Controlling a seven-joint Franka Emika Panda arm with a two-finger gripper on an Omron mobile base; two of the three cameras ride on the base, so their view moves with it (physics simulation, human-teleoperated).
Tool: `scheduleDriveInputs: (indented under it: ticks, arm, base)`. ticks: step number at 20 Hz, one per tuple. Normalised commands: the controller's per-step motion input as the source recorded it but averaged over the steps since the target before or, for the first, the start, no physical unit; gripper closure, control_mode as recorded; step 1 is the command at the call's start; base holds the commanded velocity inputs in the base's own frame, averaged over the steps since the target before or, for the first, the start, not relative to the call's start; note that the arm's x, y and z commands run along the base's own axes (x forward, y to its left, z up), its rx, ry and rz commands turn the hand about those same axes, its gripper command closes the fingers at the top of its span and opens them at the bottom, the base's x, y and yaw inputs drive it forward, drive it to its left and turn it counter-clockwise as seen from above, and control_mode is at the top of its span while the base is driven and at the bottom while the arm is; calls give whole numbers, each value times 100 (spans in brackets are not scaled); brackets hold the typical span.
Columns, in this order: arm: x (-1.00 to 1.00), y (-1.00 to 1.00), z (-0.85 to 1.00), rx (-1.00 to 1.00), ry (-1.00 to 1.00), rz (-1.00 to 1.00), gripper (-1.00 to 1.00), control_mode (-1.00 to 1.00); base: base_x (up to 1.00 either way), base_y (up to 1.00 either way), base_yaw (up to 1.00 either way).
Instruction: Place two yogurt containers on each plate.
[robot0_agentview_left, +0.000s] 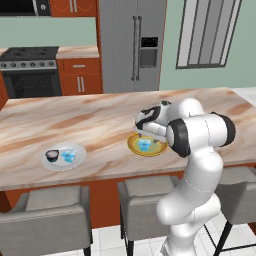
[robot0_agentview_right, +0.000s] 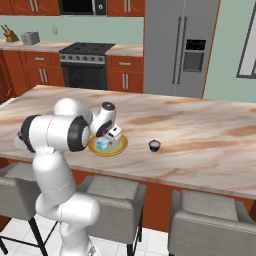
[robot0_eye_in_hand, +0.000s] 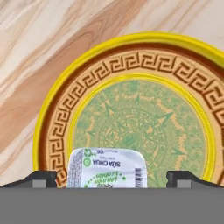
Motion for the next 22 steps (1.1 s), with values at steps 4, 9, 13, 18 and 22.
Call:
scheduleDriveInputs:
  ticks: [4,9,13,18,22]
  arm:
    - [0,0,54,0,-9,1,-100,-100]
    - [-1,-3,44,-4,1,0,-100,-100]
    - [0,-31,31,-14,10,0,-100,-100]
    - [0,-45,13,-15,6,0,-100,-100]
    - [0,-59,9,-13,2,1,-100,-100]
  base:
    - [0,0,0]
    - [0,0,0]
    - [0,0,0]
    - [0,0,0]
    - [0,0,0]
